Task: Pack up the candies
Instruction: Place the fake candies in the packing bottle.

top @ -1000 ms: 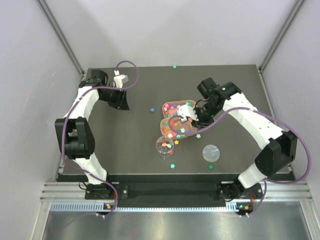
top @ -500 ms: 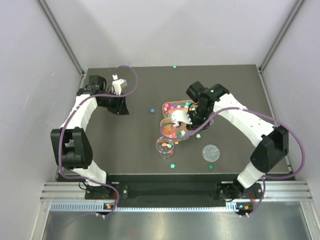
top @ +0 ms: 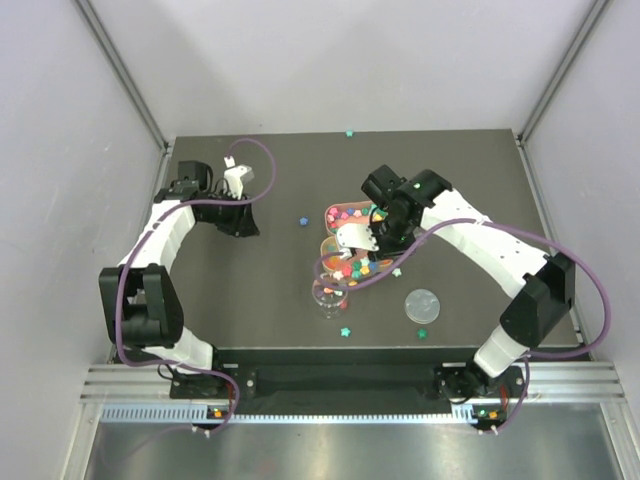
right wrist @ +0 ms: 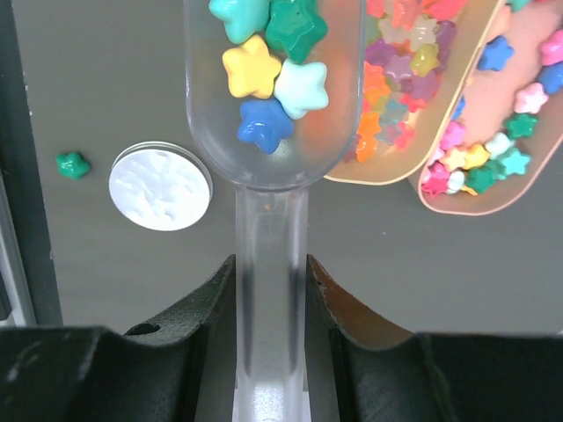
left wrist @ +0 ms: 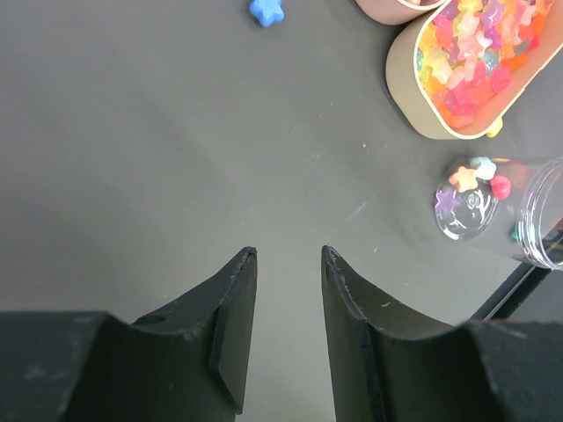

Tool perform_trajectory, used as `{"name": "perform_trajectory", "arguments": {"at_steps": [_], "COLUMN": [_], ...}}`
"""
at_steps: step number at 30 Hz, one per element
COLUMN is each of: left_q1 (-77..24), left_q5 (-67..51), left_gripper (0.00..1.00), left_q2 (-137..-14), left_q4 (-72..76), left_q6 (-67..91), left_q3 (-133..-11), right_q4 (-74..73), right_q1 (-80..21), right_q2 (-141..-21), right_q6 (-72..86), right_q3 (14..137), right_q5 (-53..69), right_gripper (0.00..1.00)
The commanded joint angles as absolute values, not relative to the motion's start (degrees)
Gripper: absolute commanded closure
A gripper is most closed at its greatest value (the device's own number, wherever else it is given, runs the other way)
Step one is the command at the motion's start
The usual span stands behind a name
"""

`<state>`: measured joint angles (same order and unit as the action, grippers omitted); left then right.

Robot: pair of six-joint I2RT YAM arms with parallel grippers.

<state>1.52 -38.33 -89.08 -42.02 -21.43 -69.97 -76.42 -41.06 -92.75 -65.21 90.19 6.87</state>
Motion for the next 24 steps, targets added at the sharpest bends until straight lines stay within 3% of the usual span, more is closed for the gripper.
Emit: {"name": "perform_trajectory", "arguments": {"at_steps": [1, 24], "left_q1": [1.6, 1.8], "left_q5": [-40.7, -42.6], "left_gripper": [0.60, 0.60], "left_q2": [-86.2, -81.2], "left_q4": [-37.8, -33.8], "left_q6": [-20.5, -20.6], "left_q3": [-68.6, -61.4], "right_q4": [-79.3, -82.3], "right_q1": [-43.7, -51.8], "right_q2": [-92.5, -93.0], "right_q6": [-63.5, -60.0], "right_q3": [94.2, 93.2], "right_q5": [3.9, -10.8], "right_gripper": [1.00, 1.00]}}
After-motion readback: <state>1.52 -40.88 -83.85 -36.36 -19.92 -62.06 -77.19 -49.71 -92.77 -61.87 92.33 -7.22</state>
